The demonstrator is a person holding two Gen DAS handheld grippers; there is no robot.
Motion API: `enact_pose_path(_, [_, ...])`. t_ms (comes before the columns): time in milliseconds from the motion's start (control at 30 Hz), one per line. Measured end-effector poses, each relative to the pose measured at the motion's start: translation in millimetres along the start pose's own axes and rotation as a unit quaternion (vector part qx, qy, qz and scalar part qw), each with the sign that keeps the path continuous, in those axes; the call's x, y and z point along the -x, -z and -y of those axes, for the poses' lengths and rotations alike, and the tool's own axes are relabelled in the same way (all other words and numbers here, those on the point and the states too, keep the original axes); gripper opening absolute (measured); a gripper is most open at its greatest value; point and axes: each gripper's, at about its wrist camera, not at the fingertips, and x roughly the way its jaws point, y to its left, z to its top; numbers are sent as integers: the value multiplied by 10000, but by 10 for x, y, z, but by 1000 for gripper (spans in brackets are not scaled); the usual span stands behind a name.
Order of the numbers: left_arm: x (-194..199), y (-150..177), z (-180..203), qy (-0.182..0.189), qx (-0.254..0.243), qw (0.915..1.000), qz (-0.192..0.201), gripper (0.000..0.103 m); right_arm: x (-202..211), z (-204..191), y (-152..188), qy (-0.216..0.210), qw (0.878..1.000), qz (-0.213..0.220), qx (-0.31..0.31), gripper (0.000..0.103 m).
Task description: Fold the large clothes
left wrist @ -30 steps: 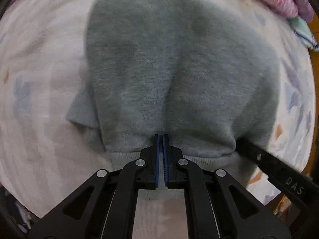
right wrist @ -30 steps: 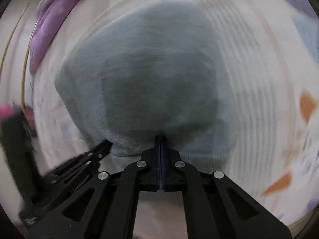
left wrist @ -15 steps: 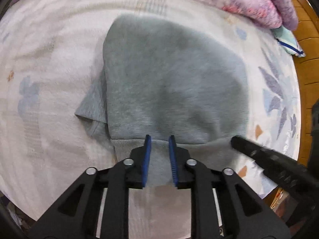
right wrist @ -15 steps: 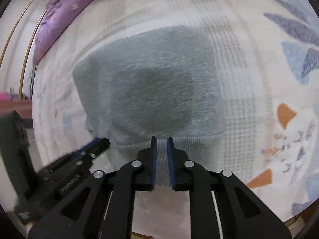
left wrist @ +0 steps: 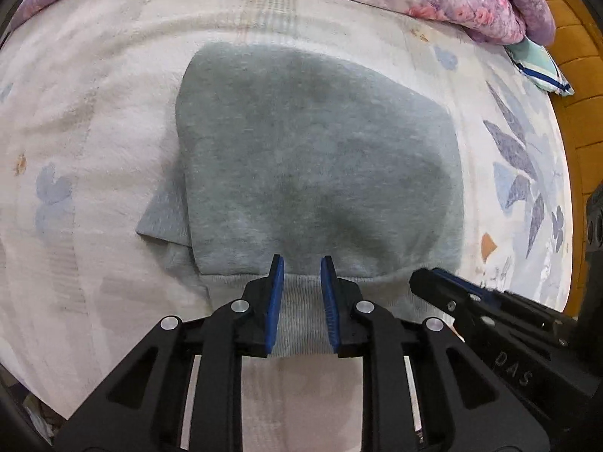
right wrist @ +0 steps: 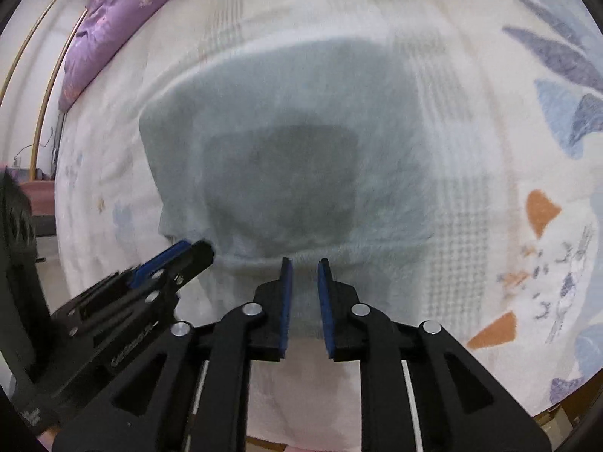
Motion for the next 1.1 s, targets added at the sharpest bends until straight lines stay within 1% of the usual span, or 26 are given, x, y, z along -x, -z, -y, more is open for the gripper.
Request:
enact_pose_path(33, [-86, -22, -3, -7, 32, 10000, -57, 21, -156, 34, -31, 4, 10000, -67, -41, 25])
enact_pose_path(100, [-435, -74, -46, 29, 223, 9990, -382, 20, -392, -6, 27, -50, 10000, -66, -55, 26])
enact_pose_path(167, [-495, -97, -80, -1, 276, 9989, -373, 20, -357, -58, 13, 28, 9999, -92, 73, 25])
enact_pose_path(233, [-380, -85, -65, -15, 164, 9992, -370, 20, -243, -125, 31, 151, 9998, -115, 88, 25])
enact_pose_path(267, [-287, -59, -32, -65, 26, 9994, -337, 20, -175, -131, 43, 128, 9999, -92, 8, 26])
enact_pose_path(300, [-189, -27, 7, -123, -140, 9994, -301, 20, -107, -146, 50, 42, 9999, -31, -117, 26])
enact_pose_path(333, [-110, -6, 25, -146, -269, 9992, -257, 21, 2, -129, 80, -119, 9993, 124, -338, 27])
enact_pose_path(367, [-48, 6, 50, -158, -384, 9989, -214, 21, 44, -134, 100, -174, 9986, 209, -458, 27])
enact_pose_path(433, [32, -15, 96, -219, -561, 9981, -117, 21, 10, -100, 95, -148, 9978, 261, -586, 27])
enact_pose_path(467, [28, -50, 103, -212, -589, 9980, -65, 21, -60, -51, 100, -82, 9980, 194, -588, 27])
enact_pose_path(500, [-14, -97, 89, -195, -561, 9982, -26, 21, -171, 22, 164, -42, 9983, 107, -570, 27])
enact_pose_path(533, [-57, -140, 49, -187, -500, 9986, -32, 21, -247, 32, 153, -41, 9984, 143, -541, 28])
enact_pose_path(600, [-325, -223, -6, -89, -328, 9993, -122, 21, -333, -14, 140, 35, 9990, 293, -338, 28])
enact_pose_path(633, [-429, -236, -42, -68, -286, 9995, -147, 23, -321, -69, 128, 139, 9994, 201, -248, 28])
enact_pose_path(667, [-521, -255, -78, 5, -201, 9997, -162, 23, -316, -97, 116, 204, 9995, 92, -208, 28])
enact_pose_path(700, [-510, -270, -85, 44, -137, 9997, -180, 24, -291, -133, 97, 245, 9994, -25, -223, 28])
enact_pose_path(733, [-422, -283, -99, 115, -56, 9997, -221, 24, -196, -148, 74, 117, 9994, -20, -338, 30])
enact_pose_path(767, [-295, -279, -114, 172, -22, 9997, -167, 24, -94, -144, 41, -78, 9991, 105, -405, 30])
enact_pose_path(800, [-105, -266, -133, 186, -6, 9998, 53, 24, 13, -163, -26, -192, 9986, 257, -414, 30])
enact_pose_path(833, [32, -269, -151, 206, 14, 9994, 263, 24, 51, -180, -84, -134, 9987, 301, -391, 30])
enact_pose_path(867, [107, -283, -176, 257, 75, 9989, 391, 24, 74, -206, -181, -57, 9988, 360, -333, 30])
enact_pose_path(900, [153, -325, -209, 335, 188, 9980, 500, 24, 68, -215, -236, -37, 9988, 385, -286, 30])
enact_pose_path(933, [134, -415, -247, 370, 318, 9971, 590, 24, -28, -227, -341, -30, 9992, 318, -247, 30])
enact_pose_path(967, [72, -488, -267, 325, 378, 9967, 634, 24, -129, -173, -396, -36, 9995, 237, -223, 30])
enact_pose_path(1033, [-213, -638, -278, 212, 415, 9980, 418, 22, -276, -153, -498, -94, 9996, 234, -123, 29])
enact_pose_path(1100, [-485, -720, -297, 113, 606, 9980, 142, 22, -225, -172, -540, -80, 9998, 35, -200, 27])
